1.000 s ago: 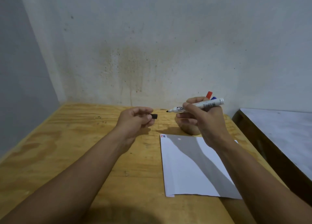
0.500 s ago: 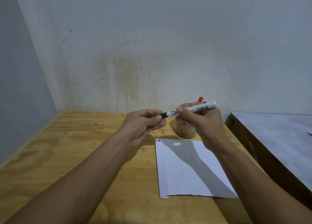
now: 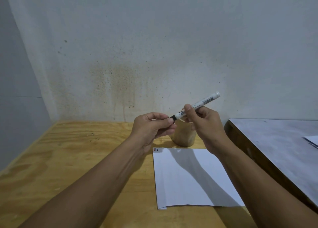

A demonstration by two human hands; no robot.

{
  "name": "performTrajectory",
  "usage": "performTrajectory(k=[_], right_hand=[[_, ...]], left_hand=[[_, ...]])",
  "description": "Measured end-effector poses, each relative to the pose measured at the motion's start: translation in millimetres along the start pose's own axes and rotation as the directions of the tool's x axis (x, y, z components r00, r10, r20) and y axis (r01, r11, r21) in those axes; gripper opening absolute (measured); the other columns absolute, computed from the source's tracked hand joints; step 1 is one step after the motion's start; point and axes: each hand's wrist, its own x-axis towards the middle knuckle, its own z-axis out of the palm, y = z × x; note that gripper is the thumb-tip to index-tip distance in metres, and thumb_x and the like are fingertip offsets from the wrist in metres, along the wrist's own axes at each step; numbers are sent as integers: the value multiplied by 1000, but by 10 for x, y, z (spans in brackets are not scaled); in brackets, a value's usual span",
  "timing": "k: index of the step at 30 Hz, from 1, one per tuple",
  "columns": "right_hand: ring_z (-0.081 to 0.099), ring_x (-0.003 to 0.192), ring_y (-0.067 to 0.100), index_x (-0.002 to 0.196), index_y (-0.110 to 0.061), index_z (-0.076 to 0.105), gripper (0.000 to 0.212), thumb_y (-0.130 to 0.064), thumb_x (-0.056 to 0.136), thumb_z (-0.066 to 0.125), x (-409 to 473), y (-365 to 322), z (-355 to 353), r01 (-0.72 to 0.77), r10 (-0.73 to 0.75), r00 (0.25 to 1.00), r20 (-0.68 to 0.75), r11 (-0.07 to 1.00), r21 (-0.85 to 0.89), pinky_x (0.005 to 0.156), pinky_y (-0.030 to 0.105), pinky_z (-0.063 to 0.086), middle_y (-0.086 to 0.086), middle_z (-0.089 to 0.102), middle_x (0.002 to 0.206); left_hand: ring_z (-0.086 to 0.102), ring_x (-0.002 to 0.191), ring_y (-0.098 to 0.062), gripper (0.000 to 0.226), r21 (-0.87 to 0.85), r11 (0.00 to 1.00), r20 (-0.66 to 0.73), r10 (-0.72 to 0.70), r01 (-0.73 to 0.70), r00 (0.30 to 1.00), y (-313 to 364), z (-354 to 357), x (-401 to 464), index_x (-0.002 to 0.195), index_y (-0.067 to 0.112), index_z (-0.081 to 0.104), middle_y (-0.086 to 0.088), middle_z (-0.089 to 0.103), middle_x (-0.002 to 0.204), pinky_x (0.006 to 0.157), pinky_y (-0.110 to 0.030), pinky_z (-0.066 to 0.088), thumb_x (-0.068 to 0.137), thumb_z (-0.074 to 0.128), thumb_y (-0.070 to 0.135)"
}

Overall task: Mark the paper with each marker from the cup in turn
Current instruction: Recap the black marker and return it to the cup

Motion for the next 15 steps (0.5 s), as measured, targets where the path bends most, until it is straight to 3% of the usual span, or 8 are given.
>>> performTrajectory(k=[4, 6, 9, 12, 15], right_hand=[[68, 77, 7, 99, -1, 69, 28, -27, 96, 59, 93, -86, -85, -50, 54, 991, 123, 998, -36, 62, 16, 50, 7, 73, 90], [69, 79, 17, 101, -1, 65, 24, -23, 99, 55, 171, -180, -172, -59, 63, 993, 95, 997, -47, 67, 24, 54, 11, 72, 90], [64, 67, 21, 114, 2, 60, 32, -24, 102, 46, 337, -356, -345, -69, 80, 997, 20, 942, -328, 66, 34, 58, 10, 63, 80], [65, 64, 21, 123, -7, 64, 36, -31, 100, 50, 492, -473, -499, -28, 53, 998, 18, 759, -650, 58, 33, 58, 8, 62, 79], [68, 68, 29, 111, -8, 74, 34, -32, 88, 68, 605, -506, -555, 38, -55, 998, 3, 648, -761, 64, 41, 61, 7, 69, 83]], left_hand=[[72, 81, -30, 17, 166, 982, 22, 85, -88, 996, -26, 127, 59, 85, -3, 70, -19, 72, 81, 71, -32, 61, 71, 78, 4], [71, 83, -24, 11, 373, 911, -7, 190, -174, 982, -60, 168, 108, 81, 7, 74, -11, 74, 82, 73, -33, 59, 73, 78, 14], [66, 83, -14, 2, 653, 719, -9, 318, -235, 948, -138, 186, 179, 80, 20, 73, -2, 73, 88, 74, -31, 54, 78, 73, 20], [58, 110, -15, 28, 825, 474, 139, 357, -307, 924, -242, 169, 257, 108, 20, 67, -1, 67, 118, 91, -32, 49, 81, 68, 19], [40, 131, -17, 54, 881, 245, 327, 303, -405, 895, -300, 165, 286, 134, 18, 48, 2, 47, 144, 106, -31, 33, 83, 65, 21]])
